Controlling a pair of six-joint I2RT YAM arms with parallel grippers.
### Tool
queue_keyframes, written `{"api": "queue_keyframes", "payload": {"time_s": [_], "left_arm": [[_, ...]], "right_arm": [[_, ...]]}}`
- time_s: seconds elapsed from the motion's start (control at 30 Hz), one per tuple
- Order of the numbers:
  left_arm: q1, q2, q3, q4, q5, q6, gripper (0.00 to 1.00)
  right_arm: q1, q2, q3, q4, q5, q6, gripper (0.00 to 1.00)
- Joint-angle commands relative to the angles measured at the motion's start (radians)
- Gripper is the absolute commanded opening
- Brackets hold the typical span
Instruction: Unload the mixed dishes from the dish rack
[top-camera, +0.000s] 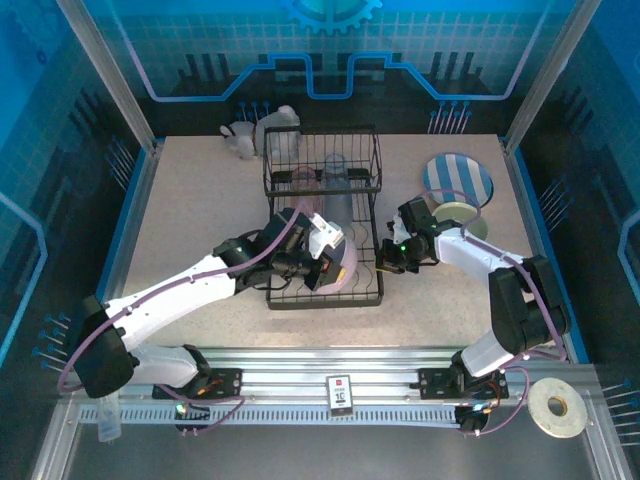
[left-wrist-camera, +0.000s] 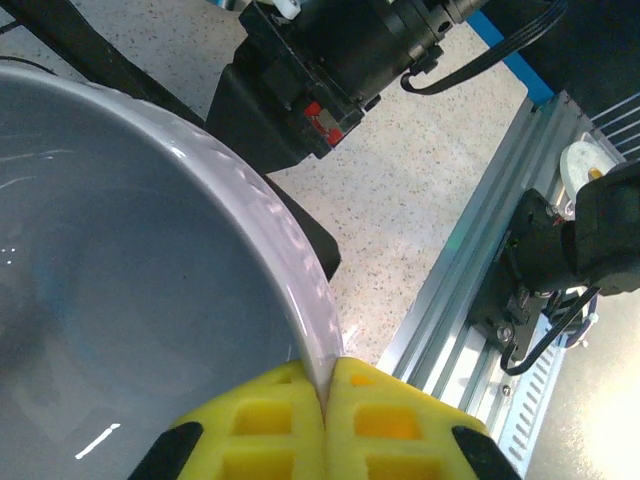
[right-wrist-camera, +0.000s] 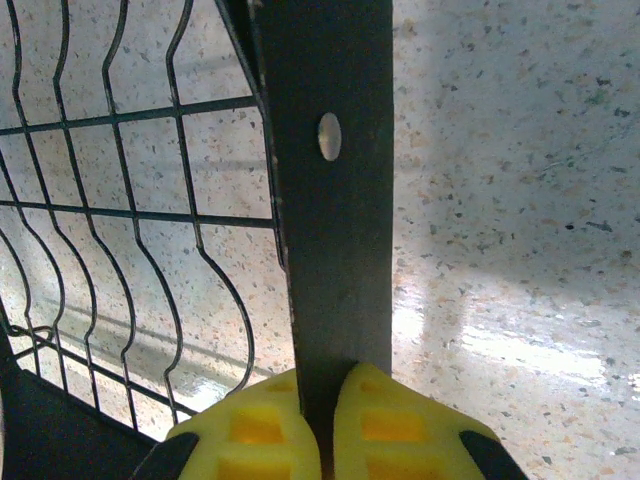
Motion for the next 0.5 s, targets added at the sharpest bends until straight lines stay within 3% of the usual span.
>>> {"api": "queue_keyframes", "payload": {"time_s": [0.0,0.47], "left_arm": [[-0.009,-0.015,0.096,0.019,0.004,0.115,0.00],[-0.024,0.094,0.262,-0.218,-0.108,0.450,0.00]], "right_arm": [[-0.021,-0.005,0.009,-0.019,0.014,0.004,0.00],[-0.024,-0.083,0.116,-0.091,-0.001,0.005,0.34]]}}
